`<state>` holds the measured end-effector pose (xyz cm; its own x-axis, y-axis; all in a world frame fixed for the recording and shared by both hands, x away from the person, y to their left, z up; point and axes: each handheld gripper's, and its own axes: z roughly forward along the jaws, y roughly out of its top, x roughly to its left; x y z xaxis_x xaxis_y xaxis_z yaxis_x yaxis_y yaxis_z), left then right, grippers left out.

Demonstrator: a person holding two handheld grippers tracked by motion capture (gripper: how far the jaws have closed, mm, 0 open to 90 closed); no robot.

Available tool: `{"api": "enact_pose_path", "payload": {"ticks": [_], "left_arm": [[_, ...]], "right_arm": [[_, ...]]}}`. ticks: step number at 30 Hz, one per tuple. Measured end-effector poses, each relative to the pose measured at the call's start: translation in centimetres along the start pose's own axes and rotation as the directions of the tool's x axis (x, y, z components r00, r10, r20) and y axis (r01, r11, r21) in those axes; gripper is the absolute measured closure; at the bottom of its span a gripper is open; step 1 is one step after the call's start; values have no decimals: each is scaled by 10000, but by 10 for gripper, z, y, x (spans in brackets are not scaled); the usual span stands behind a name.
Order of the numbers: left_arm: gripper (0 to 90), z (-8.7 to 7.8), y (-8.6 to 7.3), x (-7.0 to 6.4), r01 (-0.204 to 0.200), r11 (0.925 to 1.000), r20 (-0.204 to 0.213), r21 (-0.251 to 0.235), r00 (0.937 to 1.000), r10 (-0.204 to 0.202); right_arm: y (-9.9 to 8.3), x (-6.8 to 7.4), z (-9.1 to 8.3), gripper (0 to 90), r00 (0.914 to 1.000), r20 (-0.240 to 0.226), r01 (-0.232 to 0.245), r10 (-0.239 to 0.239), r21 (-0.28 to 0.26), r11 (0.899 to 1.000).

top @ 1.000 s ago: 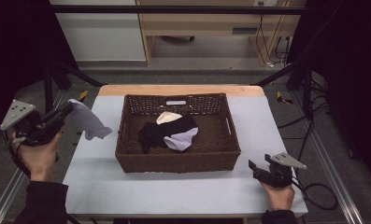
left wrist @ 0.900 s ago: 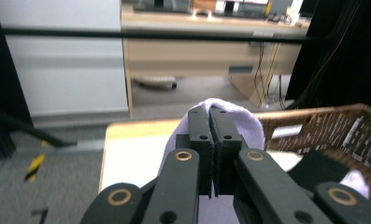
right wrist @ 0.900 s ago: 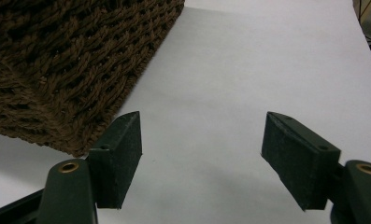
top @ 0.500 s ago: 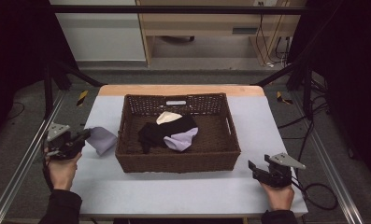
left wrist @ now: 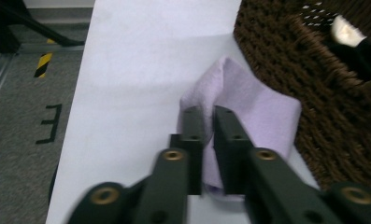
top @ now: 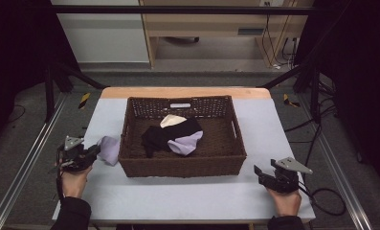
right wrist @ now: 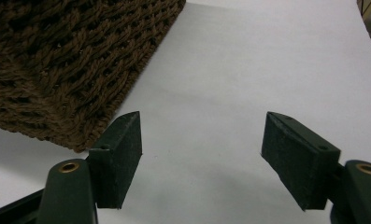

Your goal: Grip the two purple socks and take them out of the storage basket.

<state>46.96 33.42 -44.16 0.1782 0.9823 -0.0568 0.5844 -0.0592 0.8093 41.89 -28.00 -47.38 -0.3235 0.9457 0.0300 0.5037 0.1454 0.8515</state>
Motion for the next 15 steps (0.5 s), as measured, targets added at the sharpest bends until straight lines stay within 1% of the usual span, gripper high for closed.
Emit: {"api": "enact_pose_path", "payload": {"ticks": [1,2,3,4,5,6,7,9,10,11,15], "left_arm": [[660,-1,-1,-1,-41,10000,-131,-51,9999,40],[615,-1,-1,-1,-41,10000,-131,-51,9999,40],[595,-4,1,-1,-1,9998,-162,-179,9999,-2],[578,-4,1,-1,-1,9998,-162,-179,9999,-2],[554,-9,4,-1,28,9994,-162,-346,9999,-34],[540,-9,4,-1,28,9994,-162,-346,9999,-34],[540,-11,6,-2,90,9988,-130,-473,9999,-96],[524,-20,12,-5,211,9969,-24,-763,9998,-213],[518,-23,14,-6,231,9961,10,-850,9997,-231],[507,-30,20,-9,271,9930,113,-1149,9996,-260],[487,-42,31,-20,212,9890,372,-1461,9992,-160]], "right_arm": [[0,0,0,290,10000,-24,16,-16,-28,10000],[0,0,0,290,10000,-24,16,-16,-28,10000],[0,0,-1,290,10000,-34,3,-3,-61,10000],[0,0,-1,290,10000,-34,3,-3,-61,10000],[0,-1,-2,291,10000,-8,15,-15,-78,10000],[0,-1,-2,291,10000,-8,15,-15,-78,10000],[0,0,-2,292,10000,-34,-85,85,-47,10000],[0,0,-2,293,9999,-69,-117,117,-44,9999],[0,-1,-2,293,10000,-30,-39,39,-45,10000],[-1,-1,-2,294,10000,-28,-32,32,-44,10000],[-1,-1,-1,295,9999,-62,-94,94,8,10000]]}}
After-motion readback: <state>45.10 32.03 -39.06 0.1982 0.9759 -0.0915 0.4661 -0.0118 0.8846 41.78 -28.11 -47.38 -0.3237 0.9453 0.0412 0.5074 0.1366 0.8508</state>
